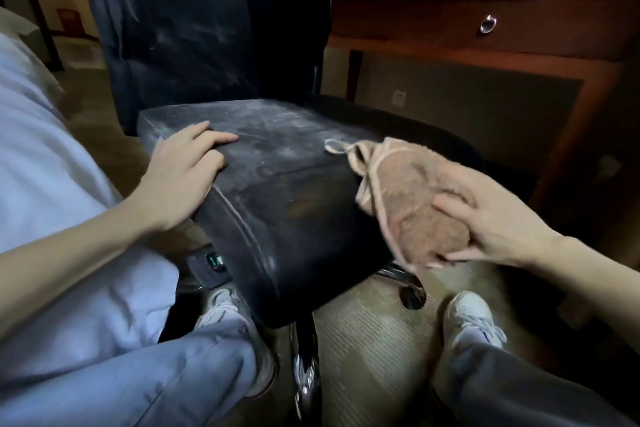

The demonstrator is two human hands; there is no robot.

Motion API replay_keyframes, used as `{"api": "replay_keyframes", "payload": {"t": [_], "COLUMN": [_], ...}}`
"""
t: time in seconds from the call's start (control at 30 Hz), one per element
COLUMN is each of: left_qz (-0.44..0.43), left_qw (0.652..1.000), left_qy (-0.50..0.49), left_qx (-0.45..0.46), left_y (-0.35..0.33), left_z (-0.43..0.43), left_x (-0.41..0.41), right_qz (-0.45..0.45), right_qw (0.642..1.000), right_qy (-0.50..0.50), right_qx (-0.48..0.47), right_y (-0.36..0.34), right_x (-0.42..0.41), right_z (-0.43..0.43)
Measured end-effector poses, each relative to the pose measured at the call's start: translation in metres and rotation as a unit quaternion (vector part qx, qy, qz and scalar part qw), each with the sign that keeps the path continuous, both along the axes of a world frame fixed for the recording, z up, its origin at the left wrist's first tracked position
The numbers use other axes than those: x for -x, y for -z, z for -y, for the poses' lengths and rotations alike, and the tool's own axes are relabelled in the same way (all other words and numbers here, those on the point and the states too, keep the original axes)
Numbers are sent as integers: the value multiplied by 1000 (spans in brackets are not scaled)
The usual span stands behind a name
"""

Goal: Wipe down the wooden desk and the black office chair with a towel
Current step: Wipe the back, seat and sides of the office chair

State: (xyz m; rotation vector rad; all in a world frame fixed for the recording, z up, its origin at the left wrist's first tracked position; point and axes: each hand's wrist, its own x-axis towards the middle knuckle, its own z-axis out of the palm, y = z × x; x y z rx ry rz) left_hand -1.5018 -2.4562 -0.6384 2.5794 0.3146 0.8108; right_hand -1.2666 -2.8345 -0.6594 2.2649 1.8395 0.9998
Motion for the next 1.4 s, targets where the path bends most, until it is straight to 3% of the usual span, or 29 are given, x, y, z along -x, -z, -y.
{"api": "replay_keyframes", "payload": {"t": [0.03,0.17,0.23,0.37,0.4,0.47,0.57,0.7,0.8,0.9,1.0,1.07,1.2,1.4], "left_qz": [-3,-25,-19,-60,-86,-161,-232,-154,-53,-49,-9,31,27,1], "left_qw": [1000,996,998,995,992,982,968,987,998,988,949,948,944,962], "left_qy": [-12,-52,-53,-81,-87,-96,-76,30,18,-12,-40,-44,-60,-66], "left_qx": [-16,-64,-41,17,19,-3,-64,-30,-33,-148,-313,-313,-323,-264], "left_y": [1,6,1,-18,-23,-33,-45,-49,-40,-17,6,7,8,3], "left_z": [4,16,19,18,17,14,8,14,33,55,50,41,30,12], "left_x": [-2,-6,-8,-13,-14,-13,-6,19,24,23,26,26,20,21], "right_qz": [60,-15,7,-186,-188,-67,86,70,86,155,207,214,222,112], "right_qw": [998,997,999,967,966,985,978,981,980,969,961,962,968,993], "right_qy": [11,51,21,61,44,-34,-149,-172,-174,-185,-172,-160,-112,-25], "right_qx": [-11,-58,-49,-163,-170,-157,-117,-55,-50,-56,-62,-49,-29,-39], "right_y": [2,12,15,10,8,6,10,-9,-2,12,23,25,17,-18], "right_x": [-1,15,26,66,86,128,164,170,145,108,67,44,23,20], "right_z": [-2,-8,-5,-31,-43,-66,-102,-121,-97,-51,-2,19,50,67]}}
